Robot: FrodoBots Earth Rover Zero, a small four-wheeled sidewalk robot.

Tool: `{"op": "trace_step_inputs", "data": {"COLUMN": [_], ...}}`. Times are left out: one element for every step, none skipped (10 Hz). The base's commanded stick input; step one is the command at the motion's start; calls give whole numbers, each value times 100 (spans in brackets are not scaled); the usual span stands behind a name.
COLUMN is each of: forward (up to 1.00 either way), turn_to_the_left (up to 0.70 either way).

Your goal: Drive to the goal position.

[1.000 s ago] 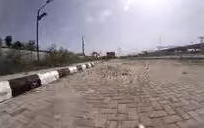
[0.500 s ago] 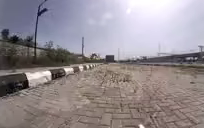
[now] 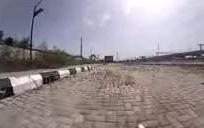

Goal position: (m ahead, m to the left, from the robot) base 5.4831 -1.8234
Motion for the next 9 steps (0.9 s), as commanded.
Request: {"op": "trace_step_inputs", "data": {"forward": [100,100,100,100,100,100,100,100,100], "turn_to_the_left": [-31,-21,-12,-2,0,0,0,0,0]}}
